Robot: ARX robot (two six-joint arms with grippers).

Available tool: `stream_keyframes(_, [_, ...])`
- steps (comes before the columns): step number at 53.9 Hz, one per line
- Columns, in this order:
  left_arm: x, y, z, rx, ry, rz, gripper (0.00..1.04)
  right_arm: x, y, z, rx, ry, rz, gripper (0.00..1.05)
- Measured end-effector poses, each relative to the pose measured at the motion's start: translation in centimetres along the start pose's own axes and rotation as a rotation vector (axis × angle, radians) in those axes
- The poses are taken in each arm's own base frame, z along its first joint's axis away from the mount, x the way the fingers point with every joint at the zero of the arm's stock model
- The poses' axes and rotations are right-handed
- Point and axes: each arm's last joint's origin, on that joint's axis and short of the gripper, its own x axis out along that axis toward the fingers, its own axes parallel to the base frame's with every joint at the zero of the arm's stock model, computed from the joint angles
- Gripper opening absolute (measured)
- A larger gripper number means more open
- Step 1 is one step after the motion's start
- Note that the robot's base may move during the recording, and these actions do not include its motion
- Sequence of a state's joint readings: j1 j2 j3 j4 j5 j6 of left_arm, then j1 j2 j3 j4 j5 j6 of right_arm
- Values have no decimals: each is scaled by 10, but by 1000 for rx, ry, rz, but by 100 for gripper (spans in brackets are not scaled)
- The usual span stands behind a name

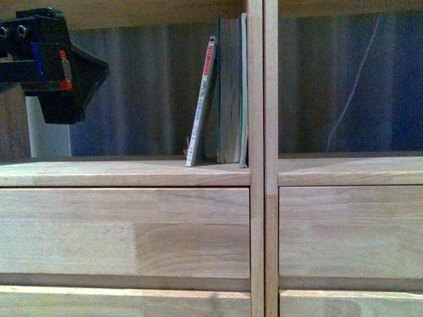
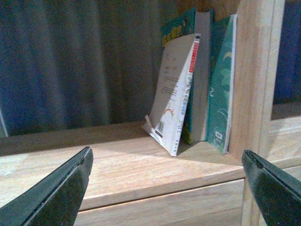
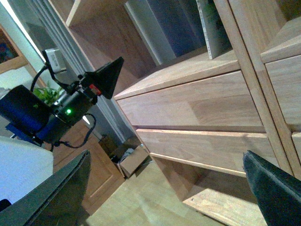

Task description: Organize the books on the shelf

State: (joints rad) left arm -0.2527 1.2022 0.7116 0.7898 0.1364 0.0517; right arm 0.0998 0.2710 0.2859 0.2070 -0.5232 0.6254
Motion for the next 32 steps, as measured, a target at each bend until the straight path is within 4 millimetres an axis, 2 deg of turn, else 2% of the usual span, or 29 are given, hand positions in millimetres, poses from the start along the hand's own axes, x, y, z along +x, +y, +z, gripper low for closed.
stream_keyframes(2, [0,-1,-2,-8,18,15,97,0,0,0,-4,-2,1,98])
stream_keyframes(5, [-4,-1,-6,-32,138,157,88,0,0,0,-12,-7,-9,98])
stream_keyframes(10, [-26,4,-21,-23,288,335,73,0,-2,-6,-141,-25,-329,84])
stream_keyframes(13, [-39,7,-30,-23,307,368,64,-4,-9,-12,-281,-10,-498,76])
stream_keyframes(17, [-54,9,-38,-26,309,372,51,-8,-17,-17,-412,-11,-635,64])
stream_keyframes(22, [-73,10,-48,-27,309,365,35,-13,-24,-24,-488,4,-657,49])
stream_keyframes(32, [-103,11,-66,-29,319,372,3,-23,-40,-34,-530,25,-657,17])
